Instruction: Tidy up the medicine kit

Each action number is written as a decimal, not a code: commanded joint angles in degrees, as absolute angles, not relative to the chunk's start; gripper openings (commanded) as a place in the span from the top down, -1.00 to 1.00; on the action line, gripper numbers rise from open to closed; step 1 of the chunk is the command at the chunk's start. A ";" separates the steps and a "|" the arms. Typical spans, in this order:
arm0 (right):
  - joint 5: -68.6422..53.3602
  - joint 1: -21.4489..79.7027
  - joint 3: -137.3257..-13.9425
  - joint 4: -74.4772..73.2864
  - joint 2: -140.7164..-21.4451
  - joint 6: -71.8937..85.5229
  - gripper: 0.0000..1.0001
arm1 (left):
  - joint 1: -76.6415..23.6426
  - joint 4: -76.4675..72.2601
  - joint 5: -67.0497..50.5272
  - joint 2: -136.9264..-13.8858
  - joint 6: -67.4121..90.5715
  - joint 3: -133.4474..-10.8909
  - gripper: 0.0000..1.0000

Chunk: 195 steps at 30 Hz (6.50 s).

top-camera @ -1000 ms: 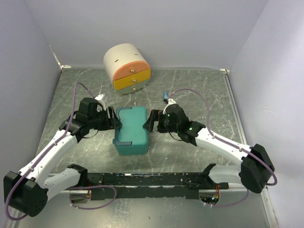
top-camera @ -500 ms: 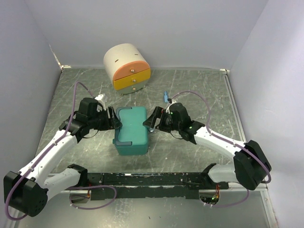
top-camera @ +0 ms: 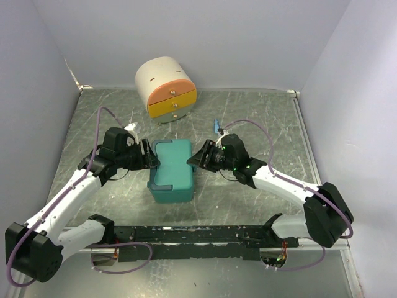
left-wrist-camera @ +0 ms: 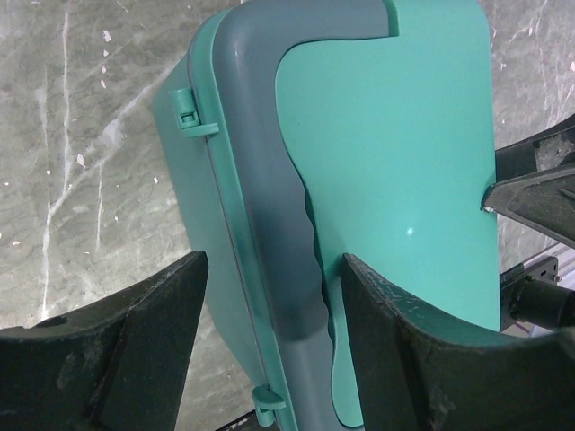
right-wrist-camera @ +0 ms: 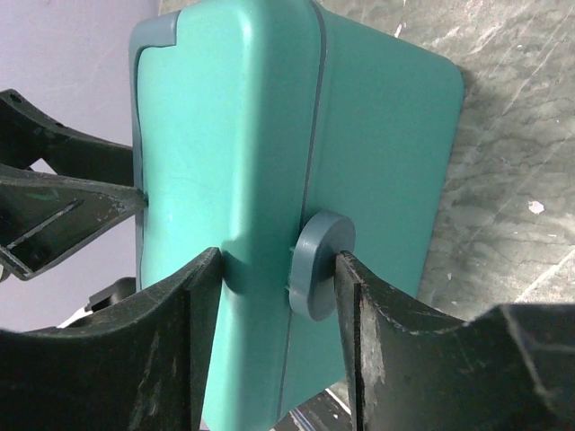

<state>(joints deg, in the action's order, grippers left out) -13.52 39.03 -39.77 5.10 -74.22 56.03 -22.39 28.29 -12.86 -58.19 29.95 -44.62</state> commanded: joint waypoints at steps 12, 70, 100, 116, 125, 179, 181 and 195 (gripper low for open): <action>-10.18 39.07 -39.19 -3.49 -74.57 53.06 -0.31 | -22.76 29.70 -11.63 -59.32 27.98 -43.24 -0.43; -6.39 41.60 -48.61 -16.52 -74.27 50.68 0.53 | -22.76 29.00 -11.70 -58.78 28.46 -42.80 -0.42; 11.22 41.68 -50.58 -26.38 -66.86 43.94 0.10 | -22.76 29.18 -11.98 -58.54 29.00 -42.67 -0.47; 11.70 46.36 -65.13 -35.35 -85.14 34.67 0.49 | -22.76 28.92 -12.40 -58.71 28.85 -42.62 -0.45; 11.14 49.38 -66.87 -35.29 -88.51 35.41 0.59 | -22.76 28.66 -12.67 -58.58 28.83 -42.45 -0.45; 10.77 49.31 -59.23 -30.01 -80.56 40.59 0.58 | -22.76 27.87 -13.69 -58.83 28.92 -42.10 -0.38; 10.77 49.24 -59.15 -29.82 -81.96 40.41 0.58 | -22.76 27.95 -13.71 -58.96 28.98 -42.10 -0.37; -0.66 49.22 -63.07 -17.29 -86.36 34.10 0.69 | -22.76 23.03 -19.89 -59.78 31.91 -39.89 0.17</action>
<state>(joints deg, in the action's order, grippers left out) 5.74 48.80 -61.69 -26.26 -86.96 35.48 -21.98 24.38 -13.34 -57.95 30.44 -43.68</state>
